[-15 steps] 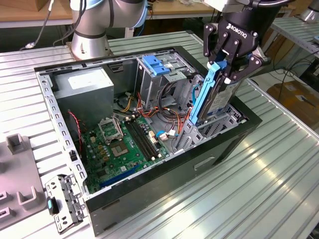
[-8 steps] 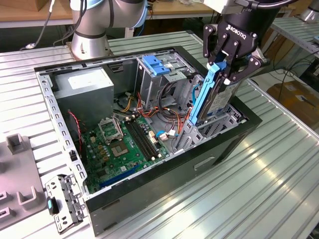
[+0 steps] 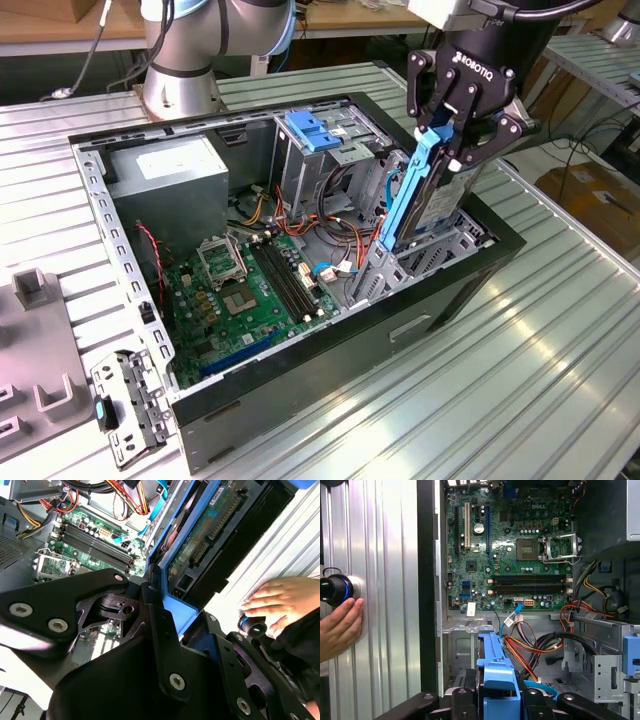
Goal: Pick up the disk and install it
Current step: 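Insert the disk into the insertion slot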
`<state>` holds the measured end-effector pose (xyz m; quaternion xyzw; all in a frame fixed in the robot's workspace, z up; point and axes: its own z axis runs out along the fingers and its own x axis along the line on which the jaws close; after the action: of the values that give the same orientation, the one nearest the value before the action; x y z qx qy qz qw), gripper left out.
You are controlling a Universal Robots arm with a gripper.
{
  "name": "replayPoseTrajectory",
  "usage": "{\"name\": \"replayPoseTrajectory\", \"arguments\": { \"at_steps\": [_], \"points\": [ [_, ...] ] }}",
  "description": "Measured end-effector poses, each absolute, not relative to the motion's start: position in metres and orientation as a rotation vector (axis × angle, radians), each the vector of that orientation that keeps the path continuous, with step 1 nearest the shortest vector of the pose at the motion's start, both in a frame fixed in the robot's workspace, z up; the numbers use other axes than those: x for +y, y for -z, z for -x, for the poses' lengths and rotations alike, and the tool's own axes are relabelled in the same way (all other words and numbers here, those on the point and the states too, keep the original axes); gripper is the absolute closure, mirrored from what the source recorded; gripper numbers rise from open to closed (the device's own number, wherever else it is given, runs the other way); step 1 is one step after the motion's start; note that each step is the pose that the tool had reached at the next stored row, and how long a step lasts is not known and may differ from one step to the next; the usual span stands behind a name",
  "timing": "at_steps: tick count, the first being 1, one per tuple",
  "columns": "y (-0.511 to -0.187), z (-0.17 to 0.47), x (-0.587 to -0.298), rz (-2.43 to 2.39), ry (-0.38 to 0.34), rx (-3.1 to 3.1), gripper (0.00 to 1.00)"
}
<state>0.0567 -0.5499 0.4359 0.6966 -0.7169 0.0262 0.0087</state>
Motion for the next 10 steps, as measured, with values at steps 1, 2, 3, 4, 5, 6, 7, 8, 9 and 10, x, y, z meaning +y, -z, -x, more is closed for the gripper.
{"name": "replayPoseTrajectory", "arguments": {
  "at_steps": [1,2,3,4,5,6,7,8,9,10],
  "points": [
    [-0.4352,-0.0567,-0.5499,-2.176,-0.082,-2.240,0.63],
    [-0.4352,-0.0567,-0.5499,-2.176,-0.082,-2.240,0.63],
    [-0.4351,-0.0567,-0.5499,-2.176,-0.082,-2.240,0.63],
    [-0.4350,-0.0567,-0.5499,-2.176,-0.082,-2.240,0.63],
    [-0.4350,-0.0567,-0.5499,-2.176,-0.082,-2.240,0.63],
    [-0.4350,-0.0567,-0.5499,-2.176,-0.082,-2.240,0.63],
    [-0.4349,-0.0567,-0.5499,-2.176,-0.082,-2.240,0.63],
    [-0.4348,-0.0567,-0.5499,-2.176,-0.082,-2.240,0.63],
    [-0.4348,-0.0567,-0.5499,-2.176,-0.082,-2.240,0.63],
    [-0.4347,-0.0567,-0.5499,-2.176,-0.082,-2.240,0.63]
  ]
}}
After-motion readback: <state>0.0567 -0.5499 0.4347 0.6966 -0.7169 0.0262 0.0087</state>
